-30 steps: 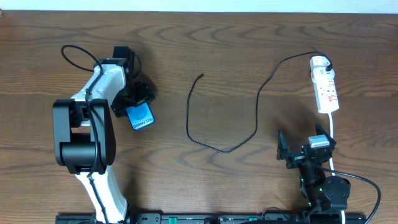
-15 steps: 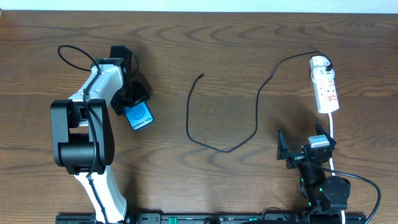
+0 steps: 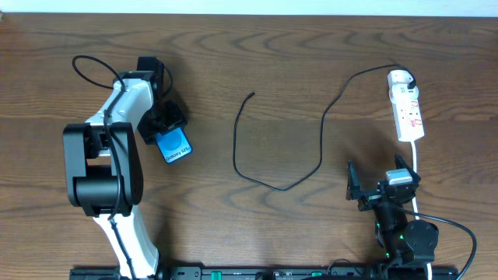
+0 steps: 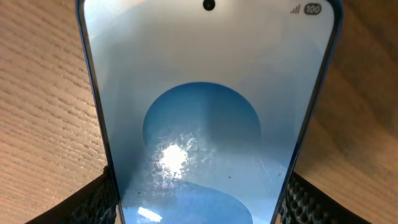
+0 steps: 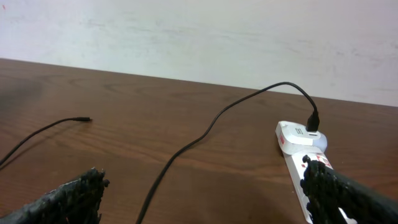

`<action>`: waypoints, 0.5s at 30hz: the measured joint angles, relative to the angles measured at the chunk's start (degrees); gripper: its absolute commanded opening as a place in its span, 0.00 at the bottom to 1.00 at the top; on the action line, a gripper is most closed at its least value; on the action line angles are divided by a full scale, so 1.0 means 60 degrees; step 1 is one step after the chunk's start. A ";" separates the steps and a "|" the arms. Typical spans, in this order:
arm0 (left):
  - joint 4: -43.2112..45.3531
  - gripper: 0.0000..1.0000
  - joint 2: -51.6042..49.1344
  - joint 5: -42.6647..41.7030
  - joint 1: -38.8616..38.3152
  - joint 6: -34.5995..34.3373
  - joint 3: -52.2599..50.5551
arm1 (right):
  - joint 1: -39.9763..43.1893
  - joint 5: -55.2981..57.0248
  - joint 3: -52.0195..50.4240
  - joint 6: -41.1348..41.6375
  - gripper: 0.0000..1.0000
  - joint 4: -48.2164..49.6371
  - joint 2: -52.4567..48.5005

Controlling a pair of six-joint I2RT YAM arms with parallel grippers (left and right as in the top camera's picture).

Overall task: Plug charger to phone and switch on socket
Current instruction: 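Lower the left gripper and grasp the phone's bottom edge, then lift the phone with the left gripper and tilt it upright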

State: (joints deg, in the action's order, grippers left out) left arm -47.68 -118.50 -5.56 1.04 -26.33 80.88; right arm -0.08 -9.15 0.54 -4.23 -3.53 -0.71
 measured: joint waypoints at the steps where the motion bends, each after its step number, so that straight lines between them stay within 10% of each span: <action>1: -0.0036 0.65 0.0000 -0.0036 0.0018 0.0007 0.0000 | 0.0000 0.0000 0.0000 0.0000 0.99 0.0000 0.0000; 15: -0.0484 0.65 0.1002 -0.2073 0.0098 -0.0280 -0.0168 | 0.0000 0.0000 0.0000 0.0000 0.99 0.0000 0.0000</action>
State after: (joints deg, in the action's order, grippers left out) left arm -50.59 -112.49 -18.00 1.63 -28.01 79.88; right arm -0.08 -9.15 0.54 -4.23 -3.53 -0.71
